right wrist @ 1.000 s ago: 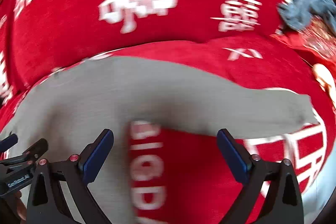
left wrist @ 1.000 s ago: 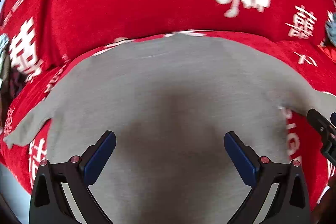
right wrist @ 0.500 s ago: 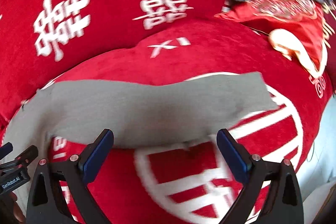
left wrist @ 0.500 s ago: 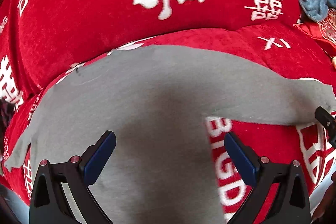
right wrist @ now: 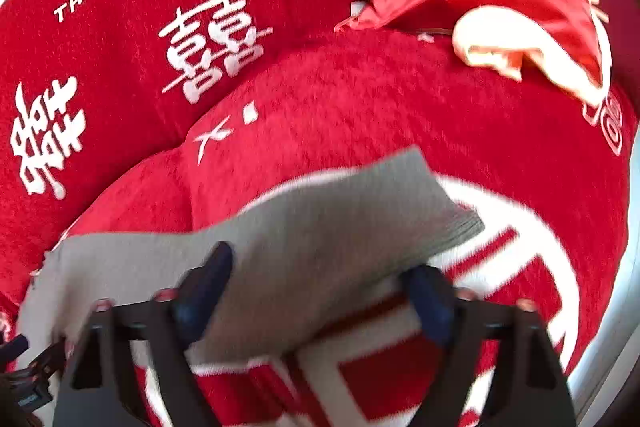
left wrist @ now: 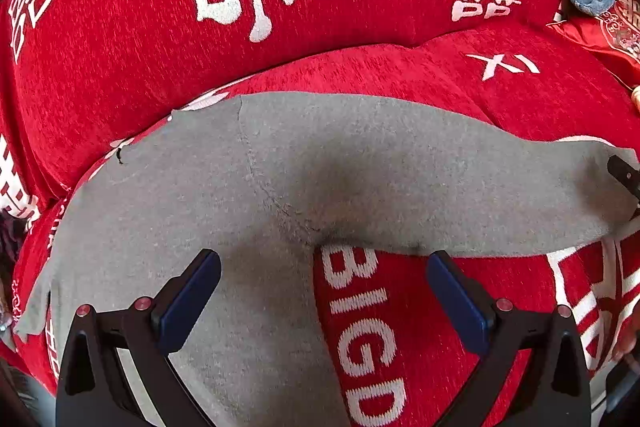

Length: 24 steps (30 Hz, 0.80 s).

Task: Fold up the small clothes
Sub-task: 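Grasp the grey sweater sleeve cuff with the right tool and lift, then carry the held sleeve across the sweater body with the right tool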

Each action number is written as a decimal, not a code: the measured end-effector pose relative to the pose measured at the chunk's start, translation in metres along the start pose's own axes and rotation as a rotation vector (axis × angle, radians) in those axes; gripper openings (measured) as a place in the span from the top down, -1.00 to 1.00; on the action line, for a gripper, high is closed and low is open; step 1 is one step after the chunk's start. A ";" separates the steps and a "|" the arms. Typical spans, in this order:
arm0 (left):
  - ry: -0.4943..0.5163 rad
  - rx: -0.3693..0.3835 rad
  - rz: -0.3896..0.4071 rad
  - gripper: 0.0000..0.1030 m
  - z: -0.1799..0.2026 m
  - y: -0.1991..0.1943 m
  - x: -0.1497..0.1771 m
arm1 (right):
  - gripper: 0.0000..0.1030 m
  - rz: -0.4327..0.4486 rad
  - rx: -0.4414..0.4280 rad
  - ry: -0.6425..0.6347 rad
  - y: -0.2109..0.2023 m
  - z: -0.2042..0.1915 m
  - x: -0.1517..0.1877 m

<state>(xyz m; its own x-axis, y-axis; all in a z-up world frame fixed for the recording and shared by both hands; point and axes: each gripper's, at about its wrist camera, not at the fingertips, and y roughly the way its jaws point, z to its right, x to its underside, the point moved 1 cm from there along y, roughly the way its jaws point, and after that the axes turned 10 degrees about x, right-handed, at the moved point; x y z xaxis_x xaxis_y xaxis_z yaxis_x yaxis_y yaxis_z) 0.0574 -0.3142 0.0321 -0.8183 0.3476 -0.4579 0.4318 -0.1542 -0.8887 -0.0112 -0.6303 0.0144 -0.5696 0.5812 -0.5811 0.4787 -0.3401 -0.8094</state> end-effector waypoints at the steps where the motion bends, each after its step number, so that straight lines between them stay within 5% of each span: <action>1: -0.001 -0.004 0.001 -1.00 -0.001 0.001 -0.001 | 0.49 -0.008 -0.015 0.002 0.003 0.000 -0.001; 2: -0.007 -0.008 0.003 -1.00 -0.004 0.002 -0.003 | 0.72 -0.017 -0.030 0.015 0.006 0.003 -0.002; 4: -0.028 -0.012 0.003 -1.00 -0.010 0.005 -0.007 | 0.85 -0.027 -0.092 0.065 0.006 0.013 0.001; 8: -0.091 -0.017 0.005 -1.00 -0.029 0.013 -0.019 | 0.86 0.075 -0.168 0.137 -0.026 0.028 0.008; 11: -0.111 -0.053 -0.015 -1.00 -0.038 0.028 -0.026 | 0.86 0.104 -0.133 0.155 -0.036 0.035 0.009; 17: -0.106 -0.064 -0.064 -1.00 -0.041 0.048 -0.028 | 0.86 0.052 -0.113 0.136 -0.022 0.036 0.011; 24: -0.147 -0.018 -0.021 -1.00 -0.061 0.023 -0.017 | 0.88 0.038 -0.234 0.192 -0.029 0.040 0.008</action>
<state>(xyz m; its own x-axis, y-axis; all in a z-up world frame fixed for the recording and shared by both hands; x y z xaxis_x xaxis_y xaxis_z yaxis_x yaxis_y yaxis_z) 0.1047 -0.2669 0.0210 -0.8731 0.2116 -0.4393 0.4199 -0.1316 -0.8980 -0.0566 -0.6456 0.0297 -0.4225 0.7078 -0.5661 0.6508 -0.1977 -0.7330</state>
